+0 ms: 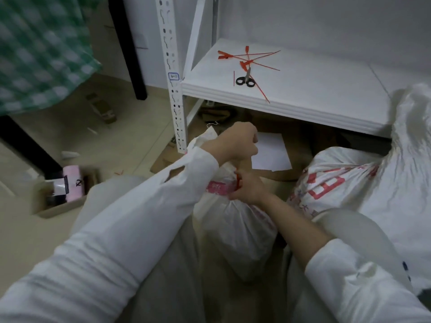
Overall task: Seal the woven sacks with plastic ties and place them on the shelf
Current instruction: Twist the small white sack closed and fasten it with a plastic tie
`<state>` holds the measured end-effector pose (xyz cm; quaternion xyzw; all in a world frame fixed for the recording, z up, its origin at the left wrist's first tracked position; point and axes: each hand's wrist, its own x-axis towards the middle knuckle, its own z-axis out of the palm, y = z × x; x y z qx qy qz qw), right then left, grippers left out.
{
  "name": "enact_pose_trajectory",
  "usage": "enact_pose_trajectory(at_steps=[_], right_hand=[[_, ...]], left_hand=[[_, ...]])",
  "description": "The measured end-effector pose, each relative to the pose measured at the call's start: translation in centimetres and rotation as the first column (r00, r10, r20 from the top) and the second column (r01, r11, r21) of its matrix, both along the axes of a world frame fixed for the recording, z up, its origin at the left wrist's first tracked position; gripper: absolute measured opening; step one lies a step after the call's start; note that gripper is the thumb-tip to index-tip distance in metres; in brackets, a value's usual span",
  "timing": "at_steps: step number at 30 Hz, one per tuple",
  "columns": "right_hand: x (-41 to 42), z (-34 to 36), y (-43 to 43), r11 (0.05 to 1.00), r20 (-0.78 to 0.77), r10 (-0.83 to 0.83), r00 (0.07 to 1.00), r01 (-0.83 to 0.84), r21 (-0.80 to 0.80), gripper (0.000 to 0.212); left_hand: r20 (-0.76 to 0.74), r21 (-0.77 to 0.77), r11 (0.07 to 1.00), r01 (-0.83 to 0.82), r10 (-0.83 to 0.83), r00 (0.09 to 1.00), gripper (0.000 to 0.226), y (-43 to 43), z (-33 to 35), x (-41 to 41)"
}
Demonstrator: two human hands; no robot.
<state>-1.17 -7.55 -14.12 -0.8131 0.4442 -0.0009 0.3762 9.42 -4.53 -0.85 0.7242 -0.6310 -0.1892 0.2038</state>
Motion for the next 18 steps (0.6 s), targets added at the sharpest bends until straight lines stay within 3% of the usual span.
enact_pose_trajectory(at_steps=[2,4,6,9,10,15,18], right_hand=[[0.1,-1.2,0.0,0.994,-0.038,0.028,0.999,-0.032,-0.108,0.071],[-0.1,-1.9,-0.1,0.983,-0.097,0.008,0.995,-0.026,-0.184,0.085],[-0.3,-2.9,-0.7,0.984,-0.129,-0.060,0.990,0.037,-0.177,0.090],[-0.3,-3.5,-1.1,0.984,-0.040,-0.162,0.986,0.158,-0.081,0.099],[-0.3,-3.6,-1.2,0.981,-0.025,-0.183,0.983,0.180,-0.077,0.099],[-0.1,-5.0,-1.1,0.963,-0.116,-0.174,0.978,0.144,-0.228,0.081],[-0.4,-5.7,-1.0,0.967,-0.150,-0.190,0.970,0.158,-0.200,0.089]], left_hand=[[-0.020,-0.048,0.999,0.015,-0.016,1.000,0.024,-0.6,0.7,-0.1],[-0.018,-0.078,0.997,0.024,-0.025,1.000,0.017,-1.3,1.3,-0.1],[-0.003,-0.077,0.997,0.023,-0.023,1.000,0.002,-1.9,1.6,0.1],[0.055,-0.046,0.999,0.016,-0.013,0.998,0.007,-2.3,1.5,0.4],[0.068,-0.036,0.999,0.020,-0.017,0.998,0.002,-2.3,1.3,0.4],[0.079,0.015,0.999,0.028,-0.029,0.996,0.021,-2.4,0.8,0.2],[0.098,0.038,0.998,0.048,-0.051,0.994,0.020,-2.3,0.6,0.2]])
